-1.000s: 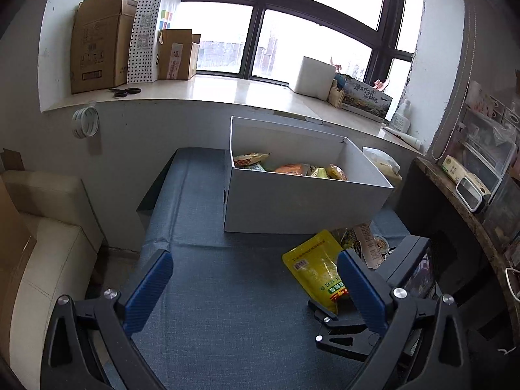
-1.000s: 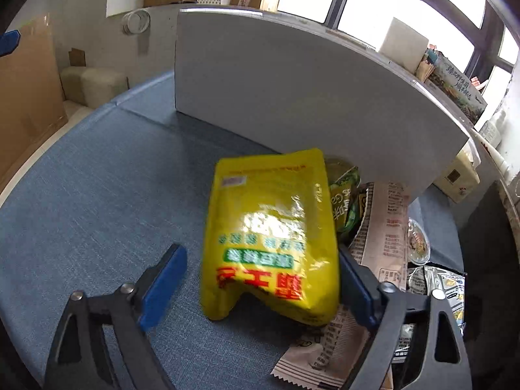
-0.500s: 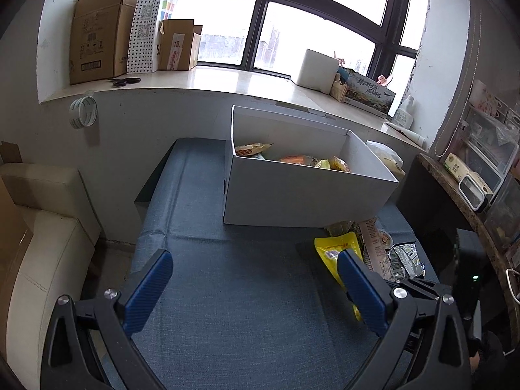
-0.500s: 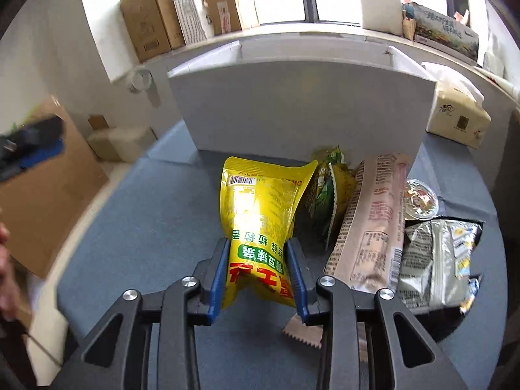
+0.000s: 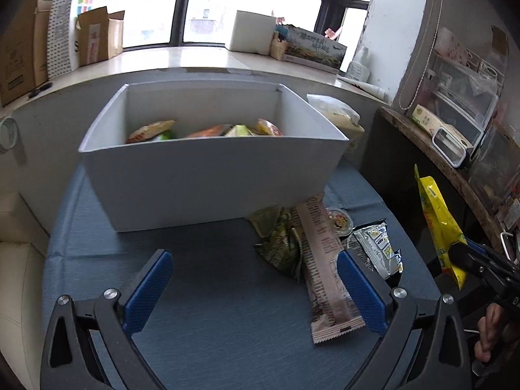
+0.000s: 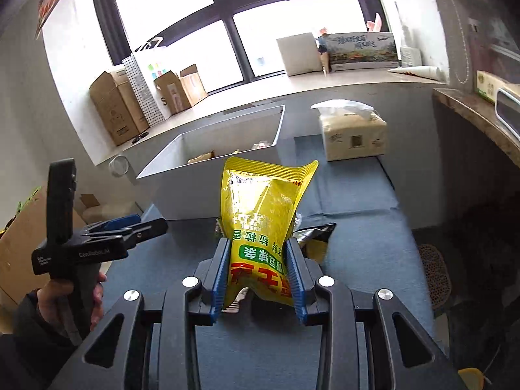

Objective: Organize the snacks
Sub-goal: 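Grasp the green snack pack with the left gripper while right holds the yellow pack, then drop the green pack and yellow pack into the white box with both grippers, then grasp the long pink-printed snack bar with the right gripper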

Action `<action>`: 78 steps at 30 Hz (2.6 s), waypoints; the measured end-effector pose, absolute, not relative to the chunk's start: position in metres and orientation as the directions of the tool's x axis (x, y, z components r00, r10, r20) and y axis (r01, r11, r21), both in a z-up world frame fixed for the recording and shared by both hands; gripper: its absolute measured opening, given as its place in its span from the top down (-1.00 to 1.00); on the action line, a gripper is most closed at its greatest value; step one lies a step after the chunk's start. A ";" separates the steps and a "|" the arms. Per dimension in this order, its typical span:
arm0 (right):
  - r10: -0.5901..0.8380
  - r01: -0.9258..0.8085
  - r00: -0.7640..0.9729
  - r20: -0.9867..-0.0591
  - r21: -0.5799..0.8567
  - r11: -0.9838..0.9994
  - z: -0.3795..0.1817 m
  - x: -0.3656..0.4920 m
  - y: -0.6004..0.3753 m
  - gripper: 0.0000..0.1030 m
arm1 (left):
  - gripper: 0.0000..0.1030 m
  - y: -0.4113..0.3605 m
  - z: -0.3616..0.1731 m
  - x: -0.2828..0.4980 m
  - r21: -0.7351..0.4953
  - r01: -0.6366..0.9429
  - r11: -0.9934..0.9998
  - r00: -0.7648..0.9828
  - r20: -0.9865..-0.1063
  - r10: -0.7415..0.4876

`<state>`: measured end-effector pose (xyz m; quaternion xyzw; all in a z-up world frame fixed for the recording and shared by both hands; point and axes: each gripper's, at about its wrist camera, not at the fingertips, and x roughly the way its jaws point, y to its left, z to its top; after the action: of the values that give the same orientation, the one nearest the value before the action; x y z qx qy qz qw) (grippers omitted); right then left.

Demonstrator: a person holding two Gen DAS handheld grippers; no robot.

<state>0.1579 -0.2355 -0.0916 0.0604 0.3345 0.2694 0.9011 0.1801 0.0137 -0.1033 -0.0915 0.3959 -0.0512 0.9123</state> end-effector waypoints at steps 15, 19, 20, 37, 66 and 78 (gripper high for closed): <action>0.537 -0.421 0.625 -0.567 0.334 0.843 -0.102 0.166 -0.248 0.29 | 0.13 -0.012 -0.165 0.241 -0.275 -0.007 0.961 0.593 -0.775 -0.217; 0.541 -0.429 0.617 -0.571 0.332 0.840 -0.103 0.166 -0.244 0.29 | 0.16 -0.005 -0.165 0.236 -0.304 0.014 0.953 0.596 -0.762 -0.252; 0.542 -0.430 0.615 -0.573 0.332 0.840 -0.104 0.166 -0.243 0.29 | 0.17 -0.005 -0.163 0.235 -0.296 0.021 0.955 0.598 -0.762 -0.249; 0.579 -0.545 0.616 -0.535 0.242 0.803 -0.068 0.189 -0.182 0.29 | 0.17 0.044 -0.024 0.162 -0.098 0.035 0.995 0.811 -0.578 -0.086; 0.541 -0.573 0.600 -0.590 0.155 0.805 -0.044 0.345 -0.097 -1.00 | -1.00 0.131 -0.021 0.291 -0.032 -0.117 0.993 0.774 -0.630 0.071; 0.634 -0.602 0.656 -0.410 0.222 0.767 -0.009 0.263 -0.152 -1.00 | -1.00 0.100 0.003 0.216 -0.045 -0.076 0.996 0.814 -0.580 0.036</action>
<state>0.2626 -0.1515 -0.0089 0.0329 0.2379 0.3399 0.9093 0.2164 0.1001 0.0025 -0.0329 0.3039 0.0292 0.9517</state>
